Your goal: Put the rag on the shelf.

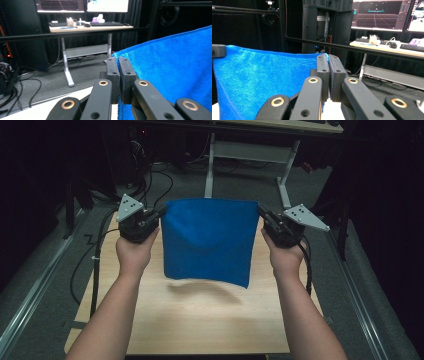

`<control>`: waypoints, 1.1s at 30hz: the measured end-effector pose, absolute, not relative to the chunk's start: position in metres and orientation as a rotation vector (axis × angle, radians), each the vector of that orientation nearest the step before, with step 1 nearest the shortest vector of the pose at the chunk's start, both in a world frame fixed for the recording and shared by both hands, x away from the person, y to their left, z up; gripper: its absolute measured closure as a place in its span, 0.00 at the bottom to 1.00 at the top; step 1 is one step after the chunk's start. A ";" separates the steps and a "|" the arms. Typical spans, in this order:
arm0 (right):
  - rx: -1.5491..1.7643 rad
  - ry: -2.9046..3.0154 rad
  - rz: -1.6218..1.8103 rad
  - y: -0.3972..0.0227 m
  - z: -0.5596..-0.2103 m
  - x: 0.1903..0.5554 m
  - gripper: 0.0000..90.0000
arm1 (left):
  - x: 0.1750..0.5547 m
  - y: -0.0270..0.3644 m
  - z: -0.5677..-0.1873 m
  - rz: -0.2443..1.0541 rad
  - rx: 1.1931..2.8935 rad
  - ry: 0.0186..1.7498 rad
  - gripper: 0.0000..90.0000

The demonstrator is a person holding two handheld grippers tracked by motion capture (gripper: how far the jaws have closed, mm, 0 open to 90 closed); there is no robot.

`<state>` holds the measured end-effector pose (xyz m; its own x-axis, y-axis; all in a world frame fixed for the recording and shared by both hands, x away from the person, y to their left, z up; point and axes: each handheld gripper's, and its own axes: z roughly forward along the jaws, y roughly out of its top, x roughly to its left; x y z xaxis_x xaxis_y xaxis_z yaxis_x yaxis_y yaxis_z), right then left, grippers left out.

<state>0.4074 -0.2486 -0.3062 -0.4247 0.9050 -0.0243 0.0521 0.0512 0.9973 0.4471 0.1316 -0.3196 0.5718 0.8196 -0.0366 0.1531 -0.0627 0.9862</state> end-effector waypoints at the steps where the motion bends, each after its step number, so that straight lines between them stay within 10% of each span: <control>1: 0.986 1.592 1.461 -0.248 -0.305 0.411 0.99 | 0.451 0.130 -0.319 0.680 1.568 0.854 0.98; 33: 1.056 1.655 1.304 -0.253 -0.307 0.512 0.99 | 0.540 0.124 -0.319 0.855 1.669 0.922 0.98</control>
